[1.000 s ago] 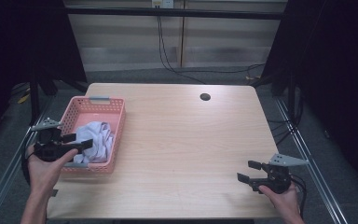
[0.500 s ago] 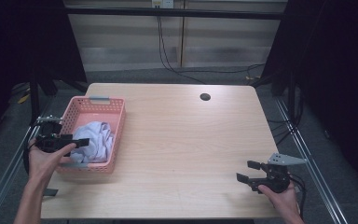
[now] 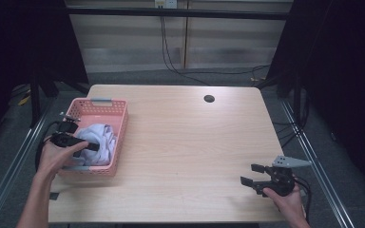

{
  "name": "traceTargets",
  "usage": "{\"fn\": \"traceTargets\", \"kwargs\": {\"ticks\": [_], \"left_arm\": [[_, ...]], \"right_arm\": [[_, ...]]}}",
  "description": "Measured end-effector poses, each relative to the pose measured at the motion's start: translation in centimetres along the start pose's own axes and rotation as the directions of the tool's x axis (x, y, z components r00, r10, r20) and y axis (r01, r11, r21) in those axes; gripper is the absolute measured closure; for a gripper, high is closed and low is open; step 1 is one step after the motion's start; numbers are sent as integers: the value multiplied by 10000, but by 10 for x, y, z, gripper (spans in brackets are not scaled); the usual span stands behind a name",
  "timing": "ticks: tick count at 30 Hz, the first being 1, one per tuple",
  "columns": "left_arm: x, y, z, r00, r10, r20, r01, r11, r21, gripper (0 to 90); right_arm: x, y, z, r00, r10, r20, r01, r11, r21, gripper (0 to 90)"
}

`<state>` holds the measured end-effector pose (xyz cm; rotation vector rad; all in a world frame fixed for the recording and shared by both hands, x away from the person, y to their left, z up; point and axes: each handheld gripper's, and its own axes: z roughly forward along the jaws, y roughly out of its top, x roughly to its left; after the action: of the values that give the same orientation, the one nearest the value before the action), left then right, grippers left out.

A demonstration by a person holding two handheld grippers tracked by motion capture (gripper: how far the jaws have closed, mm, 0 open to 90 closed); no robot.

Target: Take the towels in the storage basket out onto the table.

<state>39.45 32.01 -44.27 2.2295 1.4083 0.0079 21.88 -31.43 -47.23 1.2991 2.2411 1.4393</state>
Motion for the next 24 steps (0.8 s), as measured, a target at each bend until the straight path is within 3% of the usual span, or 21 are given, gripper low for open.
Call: {"fn": "traceTargets", "kwargs": {"ticks": [1, 3, 9, 12, 18, 24], "left_arm": [[-3, 1, 5, 9996, 99, -255, -93, 9997, 222, 0], [-5, 5, 9, 9993, -5, -365, 20, 9992, 409, 0], [-3, 13, 19, 9995, -166, -269, 193, 9942, 1057, 0], [-3, 20, 26, 9993, -143, -339, 196, 9869, 1603, 0], [-14, 24, 39, 9926, 380, -1157, -124, 9765, 2150, 0], [-19, 23, 35, 9908, 675, -1176, -412, 9762, 2130, 217]], "right_arm": [[0, 0, 0, 10000, -20, -18, 20, 10000, -1, 204], [0, 0, 0, 10000, -25, 1, 25, 10000, 38, 204], [0, 0, 1, 10000, -16, -81, 16, 10000, 65, 204], [0, 0, 1, 9999, -18, -122, 19, 9999, 100, 204], [1, 0, 1, 9999, -2, -163, 4, 9999, 138, 205], [1, 1, 2, 9995, -34, -304, 39, 9999, 168, 205]]}}
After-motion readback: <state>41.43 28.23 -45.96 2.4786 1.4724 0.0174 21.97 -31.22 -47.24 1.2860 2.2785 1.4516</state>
